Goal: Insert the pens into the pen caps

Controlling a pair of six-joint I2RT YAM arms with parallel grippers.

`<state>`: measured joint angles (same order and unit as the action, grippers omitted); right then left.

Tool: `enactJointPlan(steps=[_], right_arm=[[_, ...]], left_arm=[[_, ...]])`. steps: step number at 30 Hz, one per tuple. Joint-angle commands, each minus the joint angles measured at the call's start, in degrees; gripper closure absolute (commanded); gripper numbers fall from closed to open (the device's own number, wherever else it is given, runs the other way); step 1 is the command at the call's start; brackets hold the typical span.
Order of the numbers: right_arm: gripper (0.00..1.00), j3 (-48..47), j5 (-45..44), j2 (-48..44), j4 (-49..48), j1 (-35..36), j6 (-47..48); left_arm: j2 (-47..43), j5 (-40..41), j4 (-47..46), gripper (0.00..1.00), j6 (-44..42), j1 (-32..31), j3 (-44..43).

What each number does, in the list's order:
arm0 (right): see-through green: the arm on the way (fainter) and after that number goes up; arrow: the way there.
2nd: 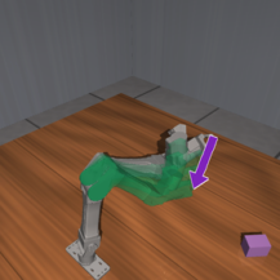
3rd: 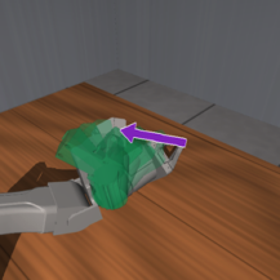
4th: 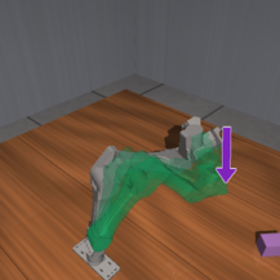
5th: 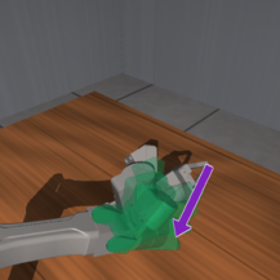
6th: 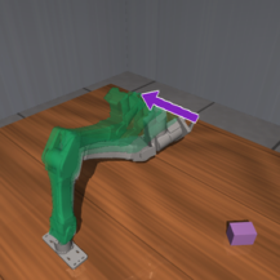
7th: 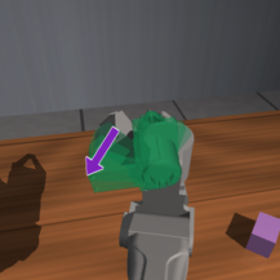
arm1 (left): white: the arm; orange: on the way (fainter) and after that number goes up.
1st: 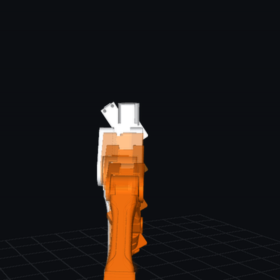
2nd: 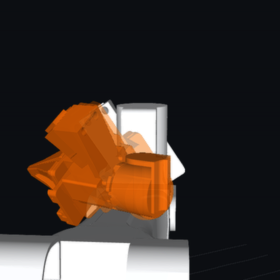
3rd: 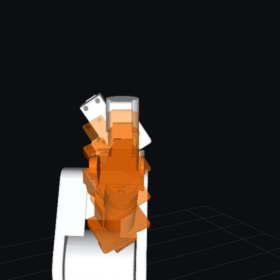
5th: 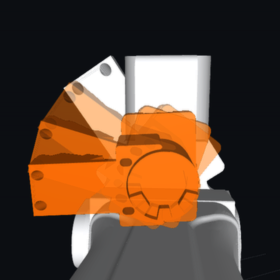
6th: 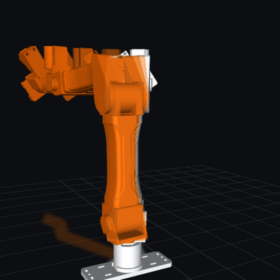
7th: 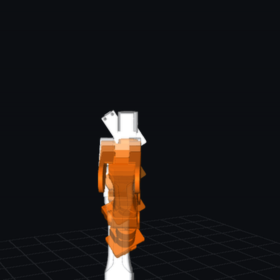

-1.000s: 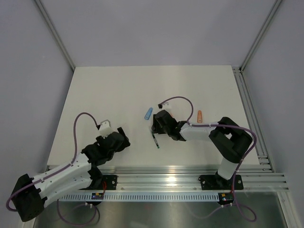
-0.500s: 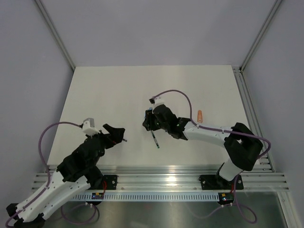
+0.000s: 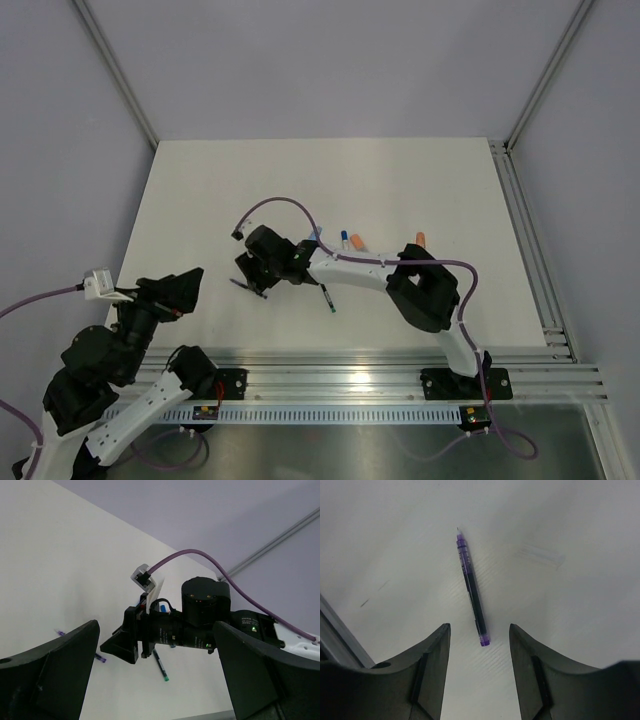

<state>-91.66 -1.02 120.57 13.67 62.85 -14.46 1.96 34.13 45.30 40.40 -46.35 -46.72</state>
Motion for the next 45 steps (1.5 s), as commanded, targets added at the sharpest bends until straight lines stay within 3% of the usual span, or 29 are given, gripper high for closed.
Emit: enactJointPlan(steps=[1, 13, 20, 26, 31, 35, 45], right_arm=[[0.44, -8.51, -0.39, 4.48, 8.73, 0.69, 4.7], [0.5, -24.42, -1.27, 16.88, 16.56, 2.1, 7.42], [0.57, -31.47, -2.06, 23.12, 19.99, 2.01, 8.48], [0.69, -34.12, -1.62, 24.8, 21.22, 2.36, 7.87], [0.81, -31.92, -4.07, 24.18, 21.83, 3.76, 9.7], [0.98, -27.63, -7.42, 20.78, 20.18, 4.65, 9.1], [1.0, 0.21, -6.36, -4.19, -5.21, 4.48, -2.76]], left_arm=[[-1.51, 4.1, 3.13, 0.01, -4.63, 0.12, 0.22], [-5.12, 3.75, 1.55, 0.01, -6.04, 0.21, 1.45], [-5.91, 3.93, 1.46, 0.01, -6.13, 0.2, 1.54], [-5.74, 3.93, 1.2, 0.01, -6.21, 0.47, 1.63], [-5.74, 3.58, 0.93, 0.01, -6.39, 0.99, 1.81], [-5.74, 3.49, 0.93, 0.01, -6.56, 1.26, 1.81], [-5.65, 0.07, 0.84, 0.01, -5.16, 1.26, 2.16]])
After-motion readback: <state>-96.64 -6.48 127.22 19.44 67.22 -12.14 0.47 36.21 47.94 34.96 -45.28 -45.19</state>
